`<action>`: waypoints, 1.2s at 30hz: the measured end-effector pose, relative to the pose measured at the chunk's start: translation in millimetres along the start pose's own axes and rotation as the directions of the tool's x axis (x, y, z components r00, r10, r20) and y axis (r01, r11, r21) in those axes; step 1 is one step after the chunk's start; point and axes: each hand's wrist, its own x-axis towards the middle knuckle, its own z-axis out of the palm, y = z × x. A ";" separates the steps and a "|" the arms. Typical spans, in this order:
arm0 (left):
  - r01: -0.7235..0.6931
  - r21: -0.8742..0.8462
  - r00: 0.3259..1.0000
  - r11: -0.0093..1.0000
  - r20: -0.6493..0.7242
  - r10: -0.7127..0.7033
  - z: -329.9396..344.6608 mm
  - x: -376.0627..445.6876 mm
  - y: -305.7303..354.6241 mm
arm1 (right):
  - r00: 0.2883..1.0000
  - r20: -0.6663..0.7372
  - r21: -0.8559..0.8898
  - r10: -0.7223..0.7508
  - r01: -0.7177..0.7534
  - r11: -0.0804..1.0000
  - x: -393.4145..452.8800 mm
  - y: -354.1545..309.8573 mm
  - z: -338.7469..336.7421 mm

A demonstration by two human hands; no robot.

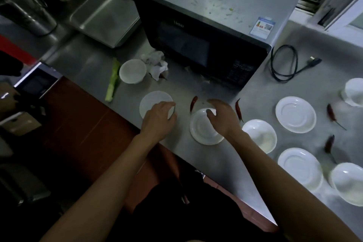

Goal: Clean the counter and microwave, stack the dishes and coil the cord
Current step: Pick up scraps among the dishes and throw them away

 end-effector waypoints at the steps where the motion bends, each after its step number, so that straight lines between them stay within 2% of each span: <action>1: 0.000 -0.001 1.000 1.000 0.001 0.000 0.0 5.1 1.2 | 1.000 0.004 -0.002 -0.001 0.001 1.000 5.0 0.2 -0.8; 7: 0.001 0.024 1.000 1.000 0.015 -0.001 0.2 34.6 -7.3 | 1.000 0.004 0.006 -0.012 0.012 1.000 40.0 -5.5 4.6; 12: -0.003 0.050 0.999 0.999 0.037 0.001 -8.6 61.3 -15.8 | 0.997 -0.068 -0.008 0.043 -0.043 0.999 64.1 -19.1 12.3; 20: -0.142 0.130 0.987 0.981 0.090 0.131 -24.0 130.5 -47.6 | 0.964 -0.157 -0.067 0.213 -0.225 0.972 100.6 -34.4 41.9; 23: -0.155 0.191 0.986 0.969 0.086 0.141 -32.5 156.4 -56.1 | 0.940 -0.204 -0.032 0.275 -0.287 0.957 112.3 -40.8 48.5; 31: -0.233 0.256 0.954 0.938 0.246 0.170 -34.7 209.9 -76.4 | 0.884 -0.271 -0.028 0.381 -0.403 0.915 135.6 -55.6 63.6; 36: -0.294 0.259 0.931 0.920 0.295 0.214 -31.0 219.6 -80.7 | 0.874 -0.305 -0.014 0.379 -0.402 0.916 146.1 -64.1 68.5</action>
